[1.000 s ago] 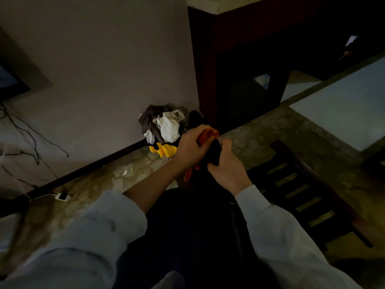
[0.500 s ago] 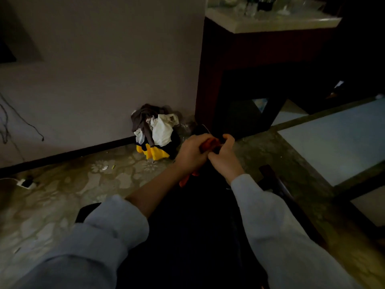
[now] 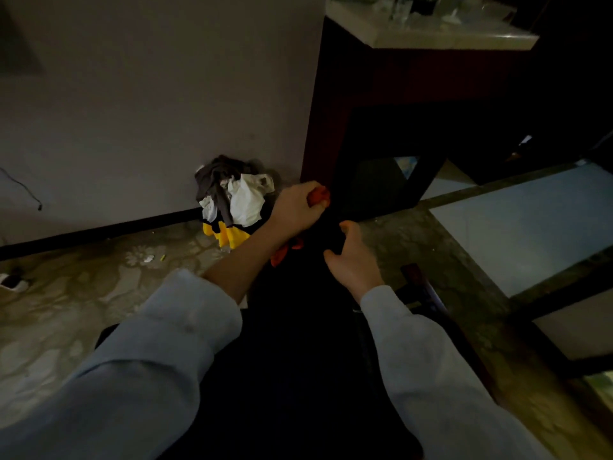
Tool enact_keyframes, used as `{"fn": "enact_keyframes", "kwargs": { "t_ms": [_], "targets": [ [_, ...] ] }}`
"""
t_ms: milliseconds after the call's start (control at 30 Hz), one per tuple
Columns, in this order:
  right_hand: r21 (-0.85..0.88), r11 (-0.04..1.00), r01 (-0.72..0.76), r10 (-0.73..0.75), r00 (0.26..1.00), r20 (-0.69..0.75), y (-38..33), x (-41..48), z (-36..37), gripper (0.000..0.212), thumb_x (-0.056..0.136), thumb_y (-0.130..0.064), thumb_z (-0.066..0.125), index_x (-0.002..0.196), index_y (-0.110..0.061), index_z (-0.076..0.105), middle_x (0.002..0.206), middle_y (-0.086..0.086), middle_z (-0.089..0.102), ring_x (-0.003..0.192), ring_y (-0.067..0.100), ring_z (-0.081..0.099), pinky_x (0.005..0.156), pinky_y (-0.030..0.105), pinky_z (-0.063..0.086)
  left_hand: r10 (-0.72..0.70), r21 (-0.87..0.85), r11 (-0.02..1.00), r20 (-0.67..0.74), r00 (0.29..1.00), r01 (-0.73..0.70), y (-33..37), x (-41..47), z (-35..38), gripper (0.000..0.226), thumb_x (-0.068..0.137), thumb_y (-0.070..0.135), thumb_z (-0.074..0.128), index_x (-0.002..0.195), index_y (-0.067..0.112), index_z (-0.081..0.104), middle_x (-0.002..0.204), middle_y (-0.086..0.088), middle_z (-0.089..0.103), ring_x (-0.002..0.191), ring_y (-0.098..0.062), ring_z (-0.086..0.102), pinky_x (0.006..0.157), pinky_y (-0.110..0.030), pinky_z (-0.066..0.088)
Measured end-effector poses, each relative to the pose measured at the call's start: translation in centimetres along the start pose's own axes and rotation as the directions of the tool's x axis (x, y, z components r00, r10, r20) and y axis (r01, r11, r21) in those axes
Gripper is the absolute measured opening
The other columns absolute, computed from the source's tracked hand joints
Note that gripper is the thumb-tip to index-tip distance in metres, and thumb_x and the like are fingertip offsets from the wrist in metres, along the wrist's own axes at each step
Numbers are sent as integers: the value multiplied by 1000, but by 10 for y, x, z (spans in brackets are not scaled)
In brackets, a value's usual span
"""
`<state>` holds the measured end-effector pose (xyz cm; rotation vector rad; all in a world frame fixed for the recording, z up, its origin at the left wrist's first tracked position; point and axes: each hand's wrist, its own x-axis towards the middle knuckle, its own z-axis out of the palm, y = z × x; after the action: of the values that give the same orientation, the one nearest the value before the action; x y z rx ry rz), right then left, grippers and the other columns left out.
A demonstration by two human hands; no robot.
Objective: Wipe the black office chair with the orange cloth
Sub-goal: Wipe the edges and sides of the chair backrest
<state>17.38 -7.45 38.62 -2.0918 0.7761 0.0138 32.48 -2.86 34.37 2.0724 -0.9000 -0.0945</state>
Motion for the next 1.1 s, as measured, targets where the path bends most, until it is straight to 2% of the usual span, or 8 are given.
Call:
{"fn": "enact_keyframes", "kwargs": {
  "t_ms": [167,300,433,533,633,867,967,1100],
  "targets": [
    [-50,999,17,-20,998,-54,-1,1,4,43,89,-10,48,129,-16,34,106,10,56,100,33,57,88,40,45,252,-37,967,-46,967,-253,13,-38,8,13,85,15,58,93,11,68,87,-5,70,78,-13,61,67,-17,37],
    [-363,929,68,-91,995,-48,-2,0,12,57,96,-18,42,146,-10,16,133,16,47,113,33,53,89,37,42,102,-245,952,-313,944,-184,-1,-81,33,10,90,10,55,96,7,62,87,-2,64,79,-14,60,70,-34,47],
    [-745,651,145,-227,974,-8,-3,-2,24,65,97,-26,39,150,-10,4,156,17,9,140,35,20,106,45,29,-39,-256,965,-386,922,-66,-20,-112,55,27,82,19,53,104,6,61,99,-8,66,92,-27,63,76,-51,48],
    [-887,369,279,-289,941,176,0,11,28,62,98,-33,38,151,-26,7,158,10,-7,143,40,-1,112,55,11,-277,-372,922,-432,858,110,-41,-124,59,27,84,27,51,103,11,62,99,-3,66,91,-20,63,79,-47,51],
    [-919,208,335,-265,924,277,-4,28,30,57,98,-40,36,150,-28,15,159,6,-6,140,47,-6,112,56,11,-439,-497,842,-405,802,210,-48,-119,60,30,83,33,53,106,17,64,101,4,66,92,-11,63,84,-41,52],
    [-952,-36,305,-309,902,301,2,34,39,57,99,-48,23,151,-25,13,159,11,-8,137,56,-3,112,57,8,-321,-410,903,-451,833,126,-55,-74,59,26,86,27,58,106,13,66,100,-2,69,92,-18,64,79,-32,49],
    [-947,-80,311,-367,874,318,5,36,39,57,98,-52,23,150,-30,16,159,13,0,136,58,1,111,60,5,-365,-424,892,-470,804,157,-68,-75,65,14,88,23,58,94,13,65,84,1,65,78,-16,61,69,-30,46],
    [-944,-79,321,-399,858,325,10,39,41,54,94,-51,38,144,-30,37,155,12,25,135,58,12,109,64,10,-595,-543,760,-361,718,356,-111,-94,76,19,90,30,55,91,14,65,79,-2,66,74,-17,62,69,-38,51]
  ]
}}
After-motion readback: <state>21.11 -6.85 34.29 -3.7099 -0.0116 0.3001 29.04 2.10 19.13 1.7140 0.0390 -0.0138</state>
